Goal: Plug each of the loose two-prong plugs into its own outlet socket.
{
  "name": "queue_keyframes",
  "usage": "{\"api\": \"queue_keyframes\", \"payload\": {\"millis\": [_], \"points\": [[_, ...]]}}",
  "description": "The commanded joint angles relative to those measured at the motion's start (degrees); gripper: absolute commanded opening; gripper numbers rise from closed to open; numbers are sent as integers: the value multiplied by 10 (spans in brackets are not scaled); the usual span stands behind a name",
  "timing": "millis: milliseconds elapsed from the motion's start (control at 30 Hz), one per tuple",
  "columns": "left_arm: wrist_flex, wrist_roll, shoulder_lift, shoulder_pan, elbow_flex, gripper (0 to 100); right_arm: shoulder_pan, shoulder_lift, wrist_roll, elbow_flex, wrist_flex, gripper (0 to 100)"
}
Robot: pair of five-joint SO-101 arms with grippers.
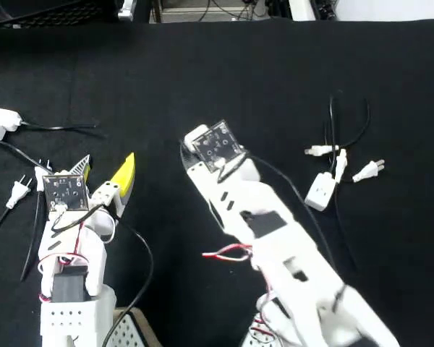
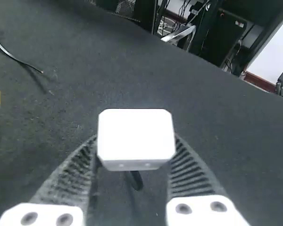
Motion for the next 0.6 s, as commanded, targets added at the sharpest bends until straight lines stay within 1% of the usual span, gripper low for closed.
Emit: {"api": "queue_keyframes", "payload": {"millis": [0, 100, 200, 367, 433, 500, 567], "points": [[-3, 2, -2, -6, 11, 297, 5, -141, 1, -4, 113, 186], [-2, 2, -2, -6, 11, 297, 6, -246, 1, 0, 205, 213], [-2, 2, -2, -7, 11, 297, 6, -336, 4, 0, 300, 218], [7, 2, -2, -7, 11, 297, 10, -453, 5, -1, 434, 292], [8, 2, -2, -7, 11, 297, 10, -492, 11, -4, 473, 297], [9, 2, -2, -7, 11, 297, 12, -525, 46, -3, 507, 297], [10, 2, -2, -7, 11, 297, 43, -549, 78, 0, 546, 297]]}}
